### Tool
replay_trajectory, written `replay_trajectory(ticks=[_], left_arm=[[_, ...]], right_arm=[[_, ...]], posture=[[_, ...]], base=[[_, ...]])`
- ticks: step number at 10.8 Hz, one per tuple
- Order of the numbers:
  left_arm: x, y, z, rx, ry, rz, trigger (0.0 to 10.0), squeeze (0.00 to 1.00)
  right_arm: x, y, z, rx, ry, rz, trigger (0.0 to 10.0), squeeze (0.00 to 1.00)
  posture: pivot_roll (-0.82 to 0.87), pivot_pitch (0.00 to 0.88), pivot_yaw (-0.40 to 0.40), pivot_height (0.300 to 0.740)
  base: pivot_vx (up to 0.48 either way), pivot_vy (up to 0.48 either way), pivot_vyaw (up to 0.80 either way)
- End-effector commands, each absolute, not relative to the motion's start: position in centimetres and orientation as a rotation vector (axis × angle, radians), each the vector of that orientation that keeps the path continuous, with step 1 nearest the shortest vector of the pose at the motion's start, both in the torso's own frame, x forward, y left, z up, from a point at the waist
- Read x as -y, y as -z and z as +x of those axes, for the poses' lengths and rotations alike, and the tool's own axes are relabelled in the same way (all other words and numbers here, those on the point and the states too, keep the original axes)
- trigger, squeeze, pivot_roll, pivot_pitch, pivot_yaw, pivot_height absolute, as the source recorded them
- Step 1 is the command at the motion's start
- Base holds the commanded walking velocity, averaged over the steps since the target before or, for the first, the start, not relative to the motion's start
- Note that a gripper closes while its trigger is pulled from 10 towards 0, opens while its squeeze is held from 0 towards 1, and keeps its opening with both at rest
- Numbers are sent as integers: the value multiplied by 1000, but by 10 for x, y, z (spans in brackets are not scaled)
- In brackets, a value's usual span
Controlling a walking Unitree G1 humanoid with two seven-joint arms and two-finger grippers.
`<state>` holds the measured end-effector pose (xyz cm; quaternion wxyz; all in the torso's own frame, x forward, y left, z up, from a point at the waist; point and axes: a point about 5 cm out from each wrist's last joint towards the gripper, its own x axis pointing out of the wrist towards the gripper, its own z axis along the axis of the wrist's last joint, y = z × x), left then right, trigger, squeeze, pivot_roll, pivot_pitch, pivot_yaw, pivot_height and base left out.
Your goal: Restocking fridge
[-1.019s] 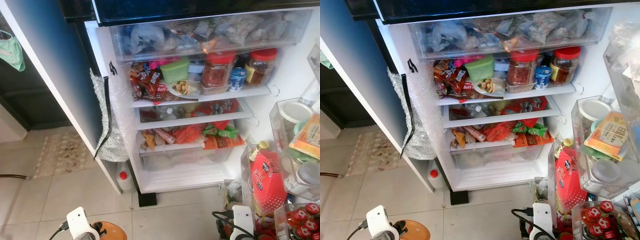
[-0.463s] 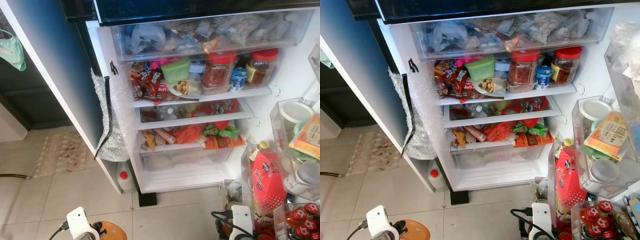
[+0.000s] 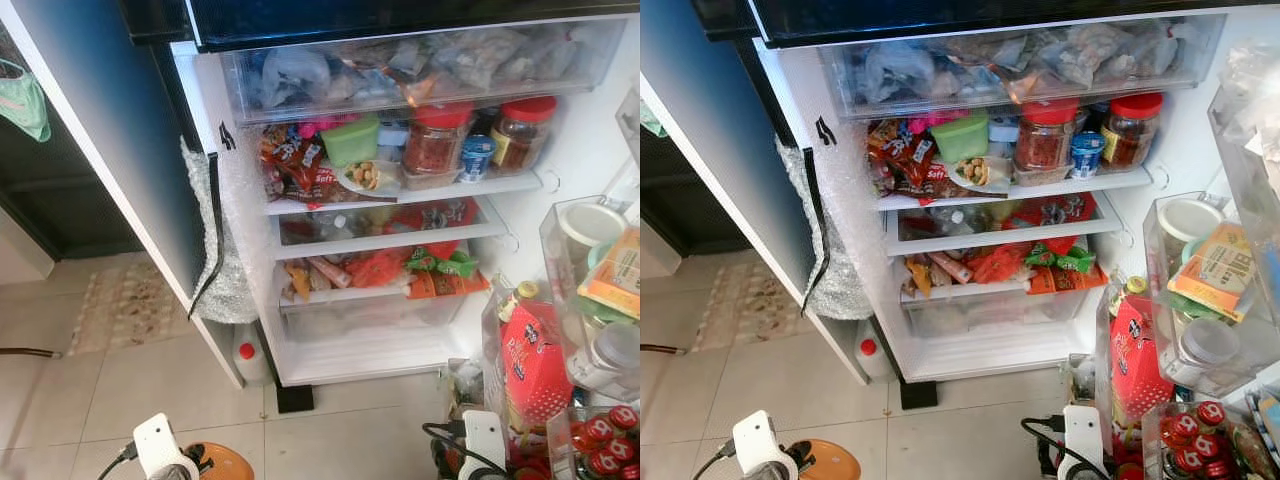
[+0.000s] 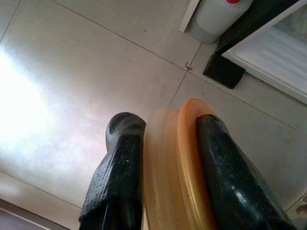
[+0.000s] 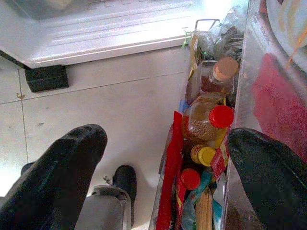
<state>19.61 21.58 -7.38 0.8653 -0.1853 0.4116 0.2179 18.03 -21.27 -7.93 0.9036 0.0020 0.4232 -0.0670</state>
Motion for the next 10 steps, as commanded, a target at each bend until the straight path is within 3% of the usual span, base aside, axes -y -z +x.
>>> replay_trajectory(ticks=[1, 10], left_arm=[[-213, 80, 186, -914, -453, -386, 10000, 0], [-213, 80, 186, -912, -454, -386, 10000, 0]], right_arm=[[213, 81, 177, -894, 144, 8, 10000, 0], [212, 81, 177, -897, 130, 15, 10000, 0]], posture=[[-107, 77, 42, 740], [-106, 79, 42, 740]], base=[[0, -375, 0], [0, -381, 0]])
